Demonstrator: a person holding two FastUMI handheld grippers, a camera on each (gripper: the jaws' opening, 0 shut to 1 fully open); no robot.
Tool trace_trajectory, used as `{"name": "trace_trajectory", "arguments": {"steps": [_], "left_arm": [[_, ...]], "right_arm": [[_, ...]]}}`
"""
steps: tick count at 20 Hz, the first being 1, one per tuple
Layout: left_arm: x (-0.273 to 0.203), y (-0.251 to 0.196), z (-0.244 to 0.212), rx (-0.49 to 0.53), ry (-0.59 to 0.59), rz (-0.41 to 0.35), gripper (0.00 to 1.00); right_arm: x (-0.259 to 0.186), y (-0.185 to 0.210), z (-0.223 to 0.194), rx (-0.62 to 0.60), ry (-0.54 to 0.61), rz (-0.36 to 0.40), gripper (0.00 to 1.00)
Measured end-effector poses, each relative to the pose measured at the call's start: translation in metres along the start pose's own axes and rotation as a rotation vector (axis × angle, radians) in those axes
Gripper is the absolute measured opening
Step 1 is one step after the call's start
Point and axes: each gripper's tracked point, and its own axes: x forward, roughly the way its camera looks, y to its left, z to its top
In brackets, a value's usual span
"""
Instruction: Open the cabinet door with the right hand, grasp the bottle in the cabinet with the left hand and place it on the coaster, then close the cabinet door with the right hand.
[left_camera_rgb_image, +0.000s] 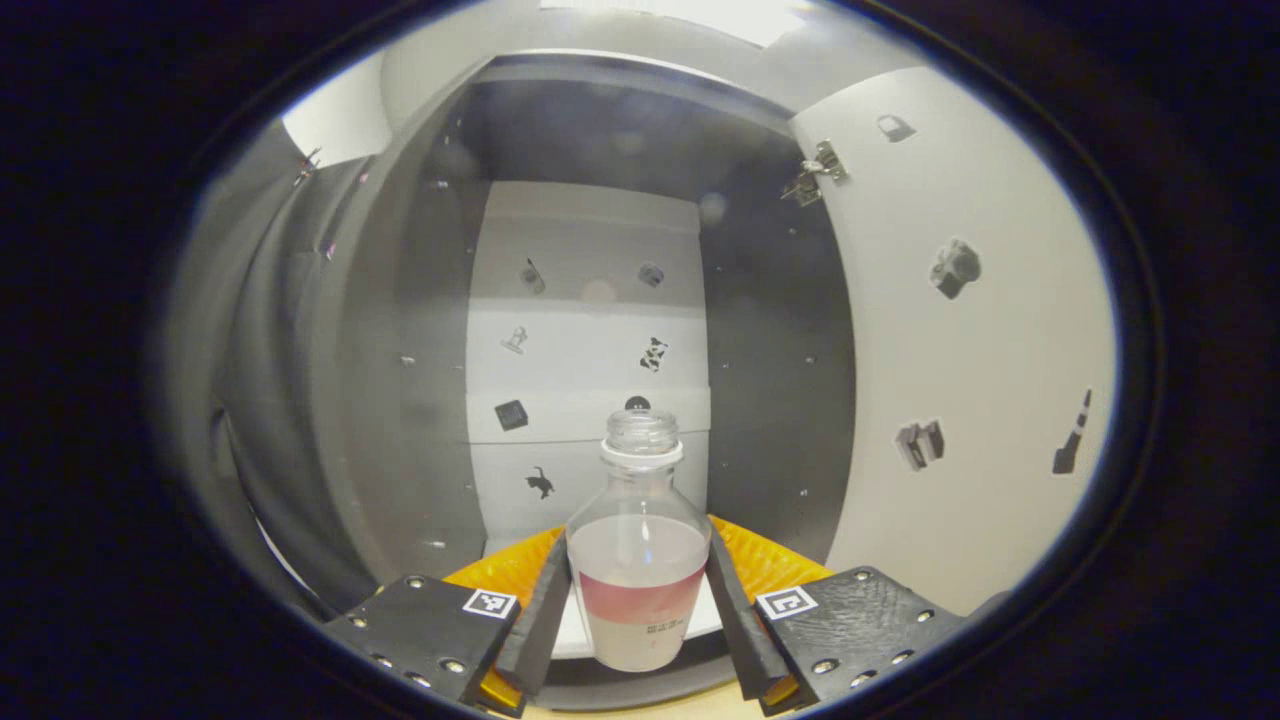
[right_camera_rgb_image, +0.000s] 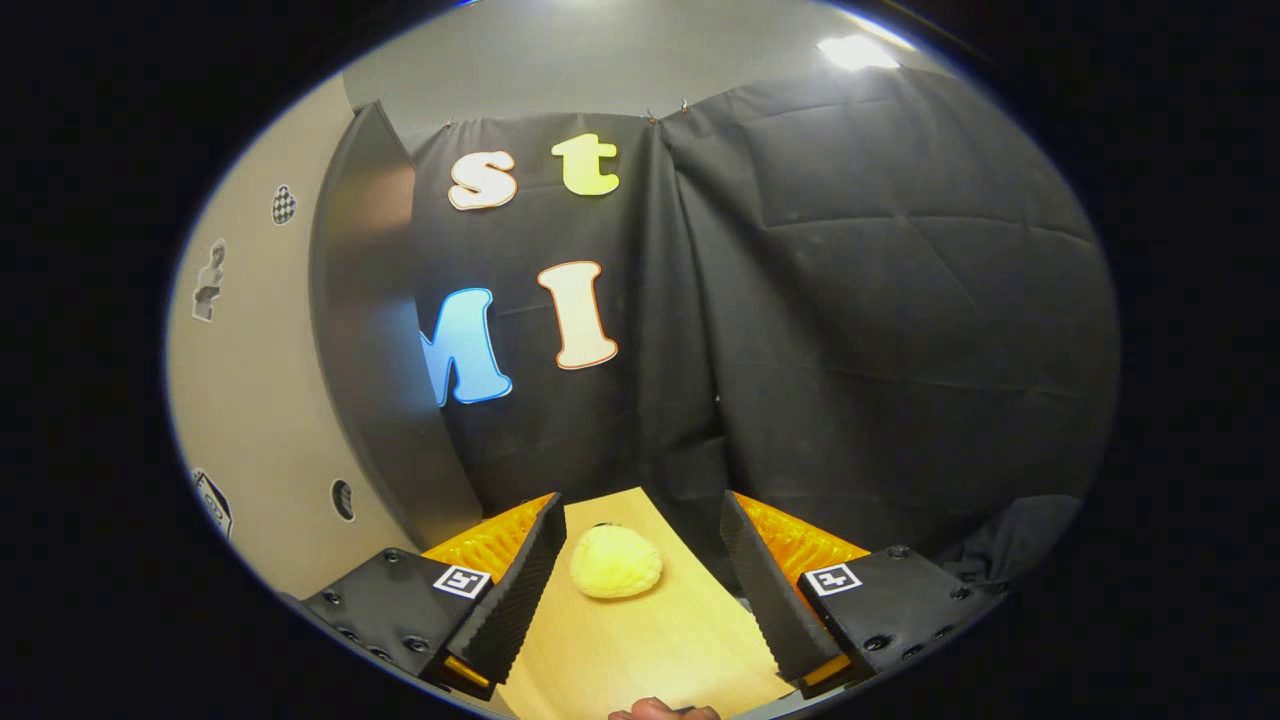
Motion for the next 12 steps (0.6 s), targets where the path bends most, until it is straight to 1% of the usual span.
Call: {"name": "trace_trajectory", "arguments": {"steps": [5, 6, 7, 9, 11, 12], "left_arm": [[-0.071, 0.004, -0.013, 0.030, -0.014, 0.023, 0.72], [-0.084, 0.006, -0.022, 0.036, -0.007, 0.031, 0.70], [-0.096, 0.007, -0.029, 0.036, -0.006, 0.039, 0.70], [-0.119, 0.013, -0.048, 0.016, 0.001, 0.055, 0.74], [-0.139, 0.022, -0.073, -0.003, 0.019, 0.080, 0.72], [-0.148, 0.027, -0.086, -0.009, 0.031, 0.096, 0.72]], "right_arm": [[-0.025, 0.008, -0.005, -0.004, 0.001, 0.040, 0.98], [-0.030, 0.008, -0.006, -0.010, 0.000, 0.043, 0.98], [-0.035, 0.006, -0.007, -0.015, -0.006, 0.043, 0.98], [-0.043, 0.006, -0.010, -0.017, -0.006, 0.046, 0.98], [-0.051, 0.008, -0.013, -0.009, -0.005, 0.051, 0.98], [-0.054, 0.006, -0.013, -0.012, -0.009, 0.039, 0.98]]}}
